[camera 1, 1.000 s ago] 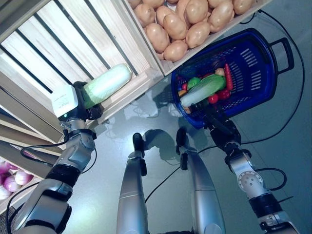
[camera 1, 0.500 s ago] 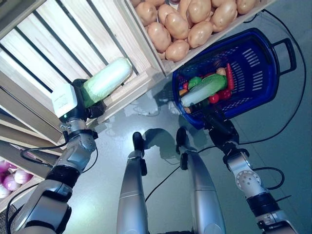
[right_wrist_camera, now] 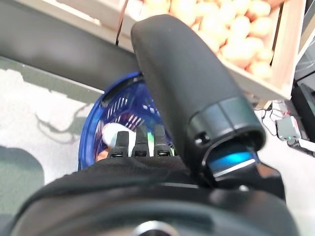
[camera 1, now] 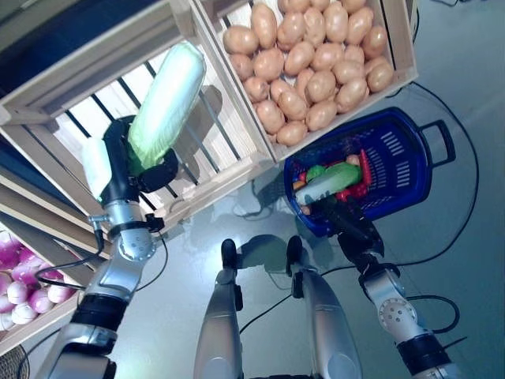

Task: Put vegetables into the basket

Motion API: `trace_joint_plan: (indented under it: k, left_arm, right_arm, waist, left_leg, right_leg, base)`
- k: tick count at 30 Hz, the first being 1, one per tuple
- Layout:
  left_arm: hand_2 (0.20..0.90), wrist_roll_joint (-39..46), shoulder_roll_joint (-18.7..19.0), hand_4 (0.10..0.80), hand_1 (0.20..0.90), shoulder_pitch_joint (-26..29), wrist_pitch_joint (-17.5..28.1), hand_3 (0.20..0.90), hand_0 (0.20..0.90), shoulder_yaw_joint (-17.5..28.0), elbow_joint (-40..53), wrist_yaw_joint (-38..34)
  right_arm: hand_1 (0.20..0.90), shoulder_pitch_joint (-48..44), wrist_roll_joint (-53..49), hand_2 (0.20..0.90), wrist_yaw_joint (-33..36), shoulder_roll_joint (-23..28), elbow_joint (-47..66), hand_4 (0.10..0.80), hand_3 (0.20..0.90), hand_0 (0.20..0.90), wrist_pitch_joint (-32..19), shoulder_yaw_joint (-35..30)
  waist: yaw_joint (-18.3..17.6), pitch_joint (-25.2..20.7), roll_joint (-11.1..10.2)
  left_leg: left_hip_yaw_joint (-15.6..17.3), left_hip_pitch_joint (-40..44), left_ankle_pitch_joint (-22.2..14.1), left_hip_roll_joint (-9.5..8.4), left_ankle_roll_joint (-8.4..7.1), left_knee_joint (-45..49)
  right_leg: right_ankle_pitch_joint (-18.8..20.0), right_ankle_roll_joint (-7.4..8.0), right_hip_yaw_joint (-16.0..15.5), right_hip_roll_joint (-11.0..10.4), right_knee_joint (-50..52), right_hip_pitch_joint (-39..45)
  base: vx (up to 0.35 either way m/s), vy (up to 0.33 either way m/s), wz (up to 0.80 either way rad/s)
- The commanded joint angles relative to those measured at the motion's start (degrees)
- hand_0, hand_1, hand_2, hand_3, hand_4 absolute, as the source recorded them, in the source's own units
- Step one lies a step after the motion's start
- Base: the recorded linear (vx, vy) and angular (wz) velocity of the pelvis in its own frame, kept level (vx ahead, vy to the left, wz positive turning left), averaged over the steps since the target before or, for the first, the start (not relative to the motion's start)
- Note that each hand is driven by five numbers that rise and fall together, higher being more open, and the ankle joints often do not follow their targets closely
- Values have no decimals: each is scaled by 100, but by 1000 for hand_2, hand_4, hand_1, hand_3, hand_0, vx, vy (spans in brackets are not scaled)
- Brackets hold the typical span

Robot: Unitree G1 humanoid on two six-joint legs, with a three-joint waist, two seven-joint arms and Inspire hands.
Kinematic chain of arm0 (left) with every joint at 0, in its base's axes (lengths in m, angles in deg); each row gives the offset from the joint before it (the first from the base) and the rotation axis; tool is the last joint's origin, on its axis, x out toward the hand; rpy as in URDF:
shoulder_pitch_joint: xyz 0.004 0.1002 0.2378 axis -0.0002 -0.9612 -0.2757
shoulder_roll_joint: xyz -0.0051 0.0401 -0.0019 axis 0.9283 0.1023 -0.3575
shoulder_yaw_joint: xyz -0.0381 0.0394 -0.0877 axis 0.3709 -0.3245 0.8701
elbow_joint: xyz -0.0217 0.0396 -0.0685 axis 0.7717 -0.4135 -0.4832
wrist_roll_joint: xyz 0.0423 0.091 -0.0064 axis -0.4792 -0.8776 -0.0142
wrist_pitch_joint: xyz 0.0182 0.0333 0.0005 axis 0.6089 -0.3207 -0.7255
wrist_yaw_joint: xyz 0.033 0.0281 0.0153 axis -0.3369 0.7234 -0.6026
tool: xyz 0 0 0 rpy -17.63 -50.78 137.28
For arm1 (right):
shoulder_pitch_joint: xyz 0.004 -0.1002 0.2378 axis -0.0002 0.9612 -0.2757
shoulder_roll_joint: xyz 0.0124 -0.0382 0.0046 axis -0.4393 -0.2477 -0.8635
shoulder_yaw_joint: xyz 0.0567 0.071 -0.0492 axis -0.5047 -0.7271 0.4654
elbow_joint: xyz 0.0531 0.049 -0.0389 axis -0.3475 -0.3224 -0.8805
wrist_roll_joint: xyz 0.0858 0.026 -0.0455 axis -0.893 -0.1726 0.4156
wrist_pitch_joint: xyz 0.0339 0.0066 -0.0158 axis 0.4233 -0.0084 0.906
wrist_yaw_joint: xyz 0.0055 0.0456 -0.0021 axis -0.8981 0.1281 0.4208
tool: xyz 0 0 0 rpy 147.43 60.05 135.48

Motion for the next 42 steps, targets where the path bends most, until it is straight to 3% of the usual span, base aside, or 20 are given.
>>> trace_joint_plan:
  k: [1, 12, 19, 28, 33, 42]
  left_arm:
    - [300, 415, 25, 400, 300, 246, 794, 300, 300, 370, 719, 437]
    - [300, 1092, -566, 400, 300, -335, 403, 300, 300, -454, 857, 2305]
    - [300, 1414, -799, 400, 300, -448, 164, 300, 300, -826, 537, 3099]
    - [300, 1584, -973, 400, 300, -526, -60, 300, 300, -1226, 173, 3845]
    - [300, 1608, -1017, 400, 300, -548, -158, 300, 300, -1364, 125, 4094]
    - [300, 1520, -1054, 400, 300, -630, -226, 300, 300, -1355, 175, 3814]
  right_arm:
    - [900, -8, 451, 900, -674, 21, 816, 800, 900, 900, -482, -217]
    - [900, 198, 365, 900, -2545, 414, 1005, 800, 900, 900, 459, -212]
    - [900, 189, 522, 900, -3123, 626, 1355, 800, 900, 900, 987, -79]
    - [900, 18, 667, 900, -3055, 408, 1550, 800, 900, 900, 1277, 343]
    - [900, -114, 648, 900, -2838, 266, 1522, 800, 900, 900, 1009, 430]
    - [900, -142, 382, 900, -1877, -112, 1403, 800, 900, 900, 569, 404]
  waist:
    - [20, -3, 105]
    - [82, -854, 65]
    - [100, -1424, 67]
    - [181, -1963, 111]
    - [210, -2121, 113]
    - [208, -2297, 125]
  left_leg:
    - [32, 271, 120, -358, 31, -177]
    - [-182, 1580, 157, -321, 57, -1192]
    - [-195, 2057, 4, -285, 64, -1288]
    - [-171, 2448, -234, -285, 91, -1303]
    - [-158, 2583, -335, -293, 121, -1303]
    - [-85, 2702, -423, -274, 150, -1303]
  right_leg:
    - [253, 323, -310, -261, -1045, 1300]
    - [587, 459, -580, -196, -2174, 2723]
    - [675, 493, -661, -187, -2481, 3210]
    - [658, 544, -652, -201, -2566, 3500]
    - [638, 573, -655, -214, -2566, 3590]
    - [610, 613, -644, -249, -2566, 3656]
  base:
    - [-31, -28, 3]
    - [59, -44, 8]
    - [103, 1, 7]
    - [99, 2, -1]
    - [62, 0, -1]
    - [51, -7, -2]
